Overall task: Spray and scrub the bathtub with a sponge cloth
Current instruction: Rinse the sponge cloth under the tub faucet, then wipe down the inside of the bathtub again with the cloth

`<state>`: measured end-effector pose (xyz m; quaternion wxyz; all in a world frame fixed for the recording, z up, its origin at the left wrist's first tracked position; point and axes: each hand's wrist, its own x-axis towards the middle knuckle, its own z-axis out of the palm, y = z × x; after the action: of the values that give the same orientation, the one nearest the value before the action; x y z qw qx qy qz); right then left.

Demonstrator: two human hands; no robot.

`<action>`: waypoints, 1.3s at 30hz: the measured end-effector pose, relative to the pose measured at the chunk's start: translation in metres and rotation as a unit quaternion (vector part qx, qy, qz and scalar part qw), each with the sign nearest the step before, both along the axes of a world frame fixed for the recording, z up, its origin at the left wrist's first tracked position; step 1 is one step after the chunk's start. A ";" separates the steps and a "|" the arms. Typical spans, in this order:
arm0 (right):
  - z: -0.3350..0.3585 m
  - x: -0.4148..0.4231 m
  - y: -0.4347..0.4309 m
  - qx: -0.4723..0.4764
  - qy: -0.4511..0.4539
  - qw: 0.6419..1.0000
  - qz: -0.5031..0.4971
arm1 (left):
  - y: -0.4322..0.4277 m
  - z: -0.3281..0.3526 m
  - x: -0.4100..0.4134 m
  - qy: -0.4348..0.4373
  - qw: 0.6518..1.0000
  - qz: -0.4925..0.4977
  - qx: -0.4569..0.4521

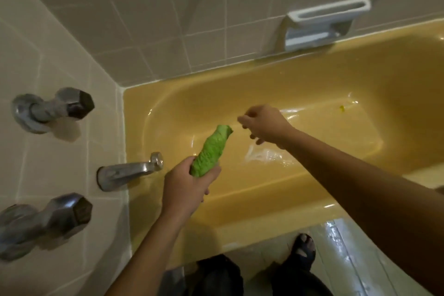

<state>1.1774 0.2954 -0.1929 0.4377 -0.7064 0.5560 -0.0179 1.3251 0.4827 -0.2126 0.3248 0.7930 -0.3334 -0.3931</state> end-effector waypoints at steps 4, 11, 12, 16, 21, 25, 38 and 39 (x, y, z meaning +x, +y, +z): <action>0.005 -0.109 0.005 0.244 -0.114 0.948 -0.167 | -0.027 0.018 -0.074 -0.070 0.990 -0.116 -0.047; 0.050 -0.266 -0.007 0.208 -0.295 0.887 -0.287 | -0.067 0.084 -0.228 -0.186 0.952 -0.228 -0.091; 0.059 -0.289 -0.013 0.201 -0.305 0.881 -0.300 | -0.074 0.095 -0.246 -0.198 0.947 -0.232 -0.099; 0.099 -0.375 -0.036 0.140 -0.343 0.866 -0.335 | -0.113 0.128 -0.314 -0.202 0.946 -0.225 -0.114; 0.137 -0.470 -0.068 0.085 -0.398 0.843 -0.350 | -0.171 0.166 -0.385 0.114 0.976 -0.176 -0.058; 0.152 -0.530 -0.082 0.026 -0.415 0.835 -0.361 | -0.212 0.178 -0.431 0.389 0.910 -0.121 0.081; 0.162 -0.620 -0.189 -0.049 -0.268 0.871 -0.410 | -0.325 0.149 -0.532 0.014 0.962 -0.252 -0.102; 0.163 -0.628 -0.199 -0.056 -0.281 0.872 -0.397 | -0.337 0.151 -0.534 0.077 0.959 -0.257 -0.086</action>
<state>0.5496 0.0967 -0.0300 0.4909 -0.4146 0.6413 -0.4195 0.7915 0.1456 -0.0619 0.3047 0.6166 -0.5328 -0.4931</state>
